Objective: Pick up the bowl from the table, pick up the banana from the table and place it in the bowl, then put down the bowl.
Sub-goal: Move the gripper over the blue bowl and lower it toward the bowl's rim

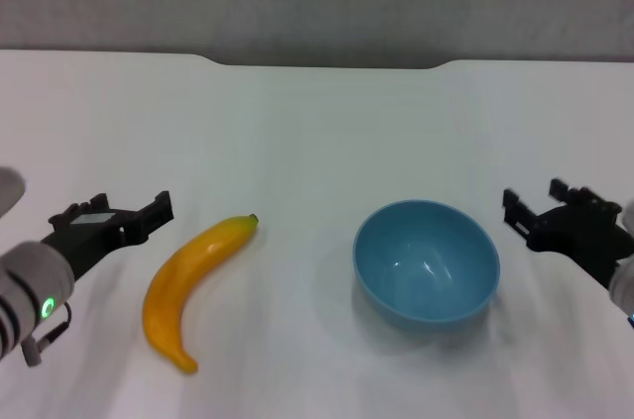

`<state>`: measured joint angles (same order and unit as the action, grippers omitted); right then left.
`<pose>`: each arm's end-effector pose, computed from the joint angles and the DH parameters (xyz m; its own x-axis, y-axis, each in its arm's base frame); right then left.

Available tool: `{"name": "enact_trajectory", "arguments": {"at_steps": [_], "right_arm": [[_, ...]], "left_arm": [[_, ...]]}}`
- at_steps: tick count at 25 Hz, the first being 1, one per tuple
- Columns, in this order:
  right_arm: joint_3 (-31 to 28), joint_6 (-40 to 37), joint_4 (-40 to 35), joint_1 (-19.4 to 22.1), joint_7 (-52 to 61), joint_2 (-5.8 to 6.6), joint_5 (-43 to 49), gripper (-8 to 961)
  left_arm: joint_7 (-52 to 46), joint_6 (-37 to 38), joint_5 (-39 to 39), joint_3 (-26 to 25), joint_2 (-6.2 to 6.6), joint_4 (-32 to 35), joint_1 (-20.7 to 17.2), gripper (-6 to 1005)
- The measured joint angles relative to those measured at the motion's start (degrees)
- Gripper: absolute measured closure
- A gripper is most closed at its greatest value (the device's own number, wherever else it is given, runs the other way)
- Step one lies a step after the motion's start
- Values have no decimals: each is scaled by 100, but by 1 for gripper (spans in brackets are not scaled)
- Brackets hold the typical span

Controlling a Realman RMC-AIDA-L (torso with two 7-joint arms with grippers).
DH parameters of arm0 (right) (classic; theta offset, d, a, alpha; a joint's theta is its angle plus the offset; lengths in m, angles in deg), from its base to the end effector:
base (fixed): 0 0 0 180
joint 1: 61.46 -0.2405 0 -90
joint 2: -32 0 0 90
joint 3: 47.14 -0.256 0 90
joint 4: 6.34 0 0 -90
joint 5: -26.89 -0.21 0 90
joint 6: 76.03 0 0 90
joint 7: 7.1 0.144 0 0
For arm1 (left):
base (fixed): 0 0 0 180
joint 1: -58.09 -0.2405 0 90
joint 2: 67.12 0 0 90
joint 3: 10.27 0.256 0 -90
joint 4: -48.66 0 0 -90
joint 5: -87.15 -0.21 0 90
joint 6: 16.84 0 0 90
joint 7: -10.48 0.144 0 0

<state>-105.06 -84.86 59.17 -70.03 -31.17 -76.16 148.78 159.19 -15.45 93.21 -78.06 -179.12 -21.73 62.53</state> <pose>0.2768 0.3307 -0.0306 0.7200 -0.3702 -0.5870 -0.6906 -0.2984 -0.6588 -0.2786 0.3300 -0.0179 0.5545 0.4528 0.6983 0.8217 -0.1652 -0.5454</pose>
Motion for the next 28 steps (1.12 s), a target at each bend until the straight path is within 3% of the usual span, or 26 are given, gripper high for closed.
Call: {"name": "enact_trajectory", "arguments": {"at_steps": [1, 3, 5, 6, 7, 10, 14, 20, 28], "right_arm": [[0, 0, 0, 0, 0, 0, 0, 307], [-1007, 1438, 442, 158, -724, -356, 10, 308], [-1755, 2520, 734, 221, -1157, -608, 69, 308], [-2232, 3316, 977, 172, -1236, -671, 182, 309], [-2232, 3316, 977, 172, -1236, -671, 182, 309], [-2779, 4375, 1161, -165, -766, -641, 626, 311], [-3218, 5302, 1310, -493, -189, -653, 1472, 312], [-3140, 5454, 1365, -538, 214, -673, 1911, 315], [-2516, 5114, 818, -764, 522, -688, 1939, 318]], "left_arm": [[24, 468, -118, -75, -37, -248, -11, 114], [180, 1629, -324, -266, -164, -795, 9, 114], [509, 2430, -373, -440, -306, -1123, 68, 114], [838, 2975, -341, -582, -408, -1373, 127, 114], [838, 2975, -341, -582, -408, -1373, 127, 115], [1231, 3638, -58, -775, -423, -1745, 221, 115], [1404, 3864, 176, -995, -415, -1906, 262, 116], [1407, 3901, 183, -1104, -428, -1799, 249, 117], [1410, 3825, 141, -1109, -448, -1669, 258, 118]]}}
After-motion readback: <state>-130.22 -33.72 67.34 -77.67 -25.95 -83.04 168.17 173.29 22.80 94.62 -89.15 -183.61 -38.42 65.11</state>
